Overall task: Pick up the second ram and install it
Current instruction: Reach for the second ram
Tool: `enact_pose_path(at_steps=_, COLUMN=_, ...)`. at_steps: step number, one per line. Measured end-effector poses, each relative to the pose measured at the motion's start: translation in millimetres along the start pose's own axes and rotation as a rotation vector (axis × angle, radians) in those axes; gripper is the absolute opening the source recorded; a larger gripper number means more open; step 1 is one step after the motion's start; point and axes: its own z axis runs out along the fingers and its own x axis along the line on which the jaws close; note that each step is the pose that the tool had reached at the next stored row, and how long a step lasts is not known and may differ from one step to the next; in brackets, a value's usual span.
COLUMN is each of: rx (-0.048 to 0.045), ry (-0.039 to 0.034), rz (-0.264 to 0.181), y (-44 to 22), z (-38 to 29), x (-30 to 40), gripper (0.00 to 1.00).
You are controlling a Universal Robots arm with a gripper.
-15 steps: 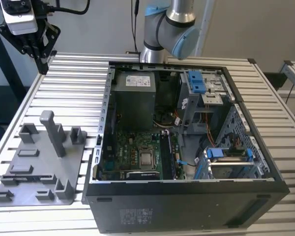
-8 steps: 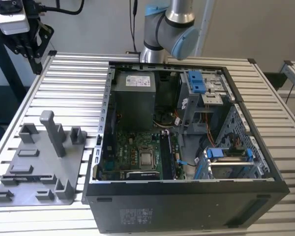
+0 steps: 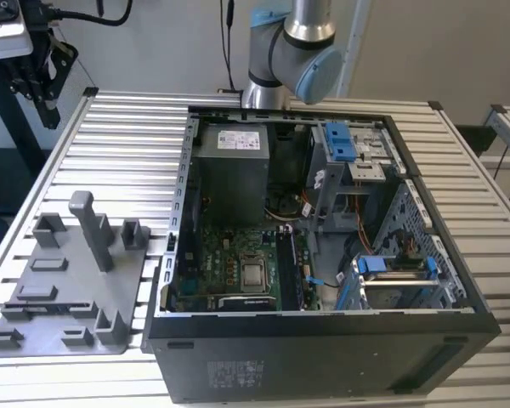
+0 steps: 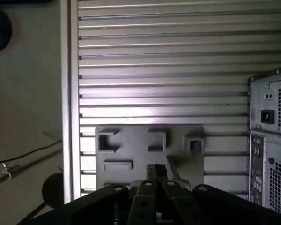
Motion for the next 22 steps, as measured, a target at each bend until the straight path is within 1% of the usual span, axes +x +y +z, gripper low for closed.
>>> enact_pose_path(at_steps=6, rx=0.0004, ry=0.0004, rz=-0.011, y=0.0, z=1.1, x=12.8, gripper=0.11)
enact_pose_path(at_steps=9, rx=0.0006, ry=0.0007, rz=-0.016, y=0.0, z=1.4, x=18.1, gripper=0.11)
enact_pose_path(at_steps=11, rx=0.0007, ry=0.0007, rz=-0.017, y=0.1, z=1.5, x=19.2, gripper=0.11)
enact_pose_path(at_steps=22, rx=0.0008, ry=0.0011, rz=-0.017, y=-0.4, z=1.4, x=19.4, gripper=0.11)
